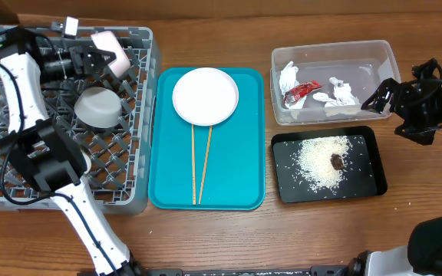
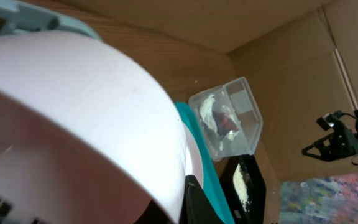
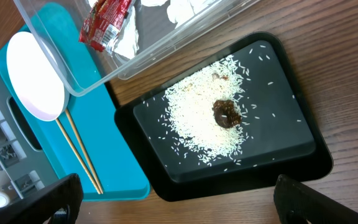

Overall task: Sort waste into correct bins and load items into the dishwasher
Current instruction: 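Carry the pink bowl to the back of the rack and release it, then reach the left gripper down to a wooden chopstick on the teal tray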

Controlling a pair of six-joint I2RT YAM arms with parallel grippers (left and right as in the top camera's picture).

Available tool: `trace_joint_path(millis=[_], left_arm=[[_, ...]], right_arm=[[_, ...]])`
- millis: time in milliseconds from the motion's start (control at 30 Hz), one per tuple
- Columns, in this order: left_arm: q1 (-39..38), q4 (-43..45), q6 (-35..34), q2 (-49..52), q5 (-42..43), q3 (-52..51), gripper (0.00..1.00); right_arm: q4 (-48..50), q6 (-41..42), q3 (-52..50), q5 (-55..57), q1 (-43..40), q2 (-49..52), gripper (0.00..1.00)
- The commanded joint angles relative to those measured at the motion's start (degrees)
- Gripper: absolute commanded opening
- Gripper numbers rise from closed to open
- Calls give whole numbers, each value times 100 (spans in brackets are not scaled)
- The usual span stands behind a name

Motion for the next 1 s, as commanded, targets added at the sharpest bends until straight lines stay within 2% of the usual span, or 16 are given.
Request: trace_joint_path(millis=[0,33,67,100,133,167,300,600,967], left_arm=[[151,-122,42,55,-785,26,8],[186,-136,39,55,-785,26,21],[214,-142,35,55,-776,26,40],[243,-164,2,52,-774,26,65],[282,-177,-131,52,-776,28,82],[350,-195,-334,52,-780,28,85],[509,-317,-376,42,-774,28,99],[966,-719,-376,-199,-767,57,100],[1036,-1095,-463,-1355,-824,57,100]], right_arm=[[13,0,109,31,4,-50,100],[13,2,109,31,4,-50,100],[13,0,109,31,4,-50,100],[11,0,109,31,4,-50,100],[13,0,109,31,4,-50,100],[11,0,109,31,4,-50,100],[11,0,109,35,4,-50,100],[7,0,109,179,4,-50,100],[9,2,109,177,4,-50,100]])
